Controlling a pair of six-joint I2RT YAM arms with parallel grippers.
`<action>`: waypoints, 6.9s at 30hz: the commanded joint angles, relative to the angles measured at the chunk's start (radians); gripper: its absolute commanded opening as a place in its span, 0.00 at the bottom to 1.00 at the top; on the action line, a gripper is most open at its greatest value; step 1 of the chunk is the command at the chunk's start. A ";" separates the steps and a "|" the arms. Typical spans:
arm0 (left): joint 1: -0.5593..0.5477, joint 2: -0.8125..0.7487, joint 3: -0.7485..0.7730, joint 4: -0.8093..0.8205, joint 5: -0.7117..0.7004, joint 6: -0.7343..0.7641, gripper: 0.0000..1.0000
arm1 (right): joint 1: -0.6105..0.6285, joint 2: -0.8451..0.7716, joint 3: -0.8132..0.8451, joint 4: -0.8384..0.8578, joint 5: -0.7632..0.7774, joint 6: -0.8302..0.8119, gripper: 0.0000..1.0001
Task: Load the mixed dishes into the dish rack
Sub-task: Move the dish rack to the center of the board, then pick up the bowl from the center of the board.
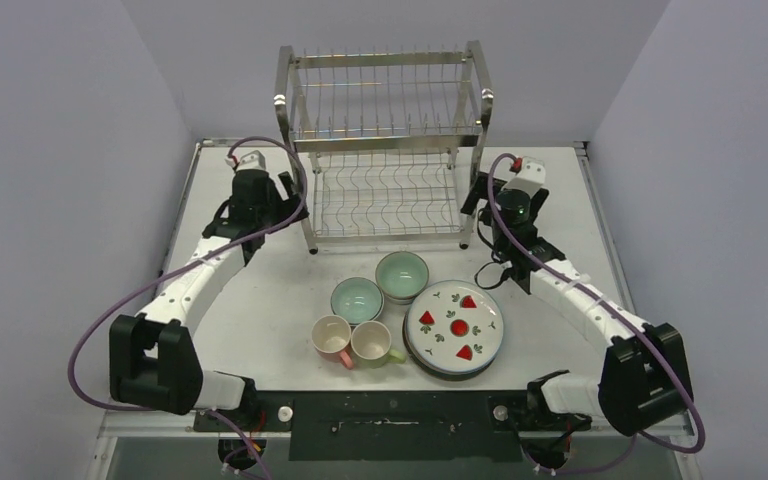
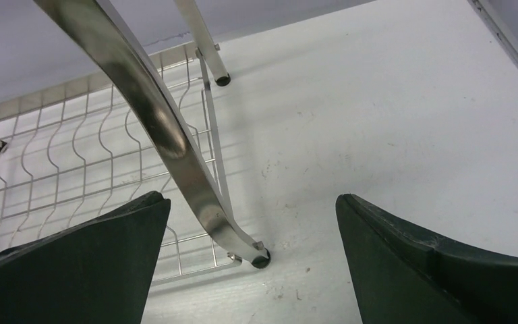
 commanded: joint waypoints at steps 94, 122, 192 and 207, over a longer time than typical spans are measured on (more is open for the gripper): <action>-0.025 -0.404 -0.098 -0.329 0.409 0.194 0.95 | 0.396 0.129 0.218 -0.525 -0.054 0.176 0.00; -0.283 -0.303 0.029 -0.237 0.451 -0.011 0.71 | 0.730 -0.113 0.384 -0.651 0.210 0.082 0.00; -0.392 -0.305 -0.012 -0.182 0.485 -0.068 0.00 | 0.852 -0.124 0.457 -0.675 0.384 0.051 0.00; -0.391 -0.371 -0.016 -0.179 0.469 -0.034 0.00 | 0.852 -0.147 0.433 -0.687 0.365 0.052 0.15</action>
